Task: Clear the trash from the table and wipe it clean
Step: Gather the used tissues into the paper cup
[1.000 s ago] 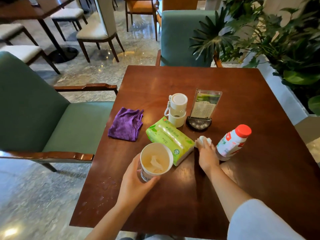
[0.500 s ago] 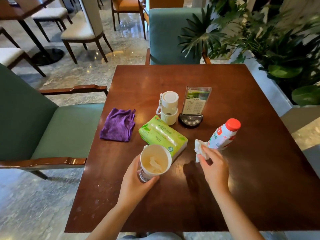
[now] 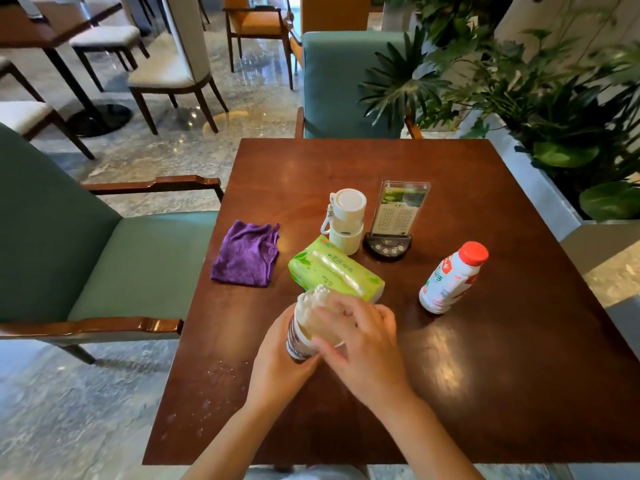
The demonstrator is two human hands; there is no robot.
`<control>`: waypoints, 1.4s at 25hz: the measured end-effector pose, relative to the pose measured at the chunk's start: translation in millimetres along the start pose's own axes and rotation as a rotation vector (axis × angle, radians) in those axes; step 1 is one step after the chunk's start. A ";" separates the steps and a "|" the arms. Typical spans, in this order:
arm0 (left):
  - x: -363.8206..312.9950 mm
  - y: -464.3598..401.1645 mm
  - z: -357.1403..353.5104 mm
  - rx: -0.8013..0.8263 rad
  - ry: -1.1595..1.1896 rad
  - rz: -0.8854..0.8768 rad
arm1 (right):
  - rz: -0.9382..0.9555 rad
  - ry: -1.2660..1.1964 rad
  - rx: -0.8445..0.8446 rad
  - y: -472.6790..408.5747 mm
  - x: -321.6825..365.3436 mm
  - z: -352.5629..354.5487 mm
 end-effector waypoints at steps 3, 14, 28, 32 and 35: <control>6.0 2.3 12.8 -0.017 0.020 0.012 | 0.076 0.014 0.105 13.0 7.2 -7.0; 36.6 23.1 60.7 -0.168 -0.124 0.116 | -0.138 -0.183 -0.053 7.4 -23.7 -44.8; 74.0 44.4 103.6 -0.216 -0.169 0.267 | -0.390 -0.027 0.398 16.5 -59.5 -161.9; 69.7 37.9 98.1 -0.188 -0.163 0.231 | -0.421 -0.151 0.306 17.3 -56.2 -144.9; 66.0 31.2 89.5 -0.164 -0.157 0.196 | -0.319 -0.167 0.050 12.0 -36.7 -107.0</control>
Point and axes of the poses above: each hand's wrist, its own y-axis away from the middle knuckle, its own z-axis out of the back of the hand, x = y × z, the point moved 3 cm from there along -y, towards the middle knuckle, and after that the axes turned 7 degrees about -x, right-handed, at the moved point
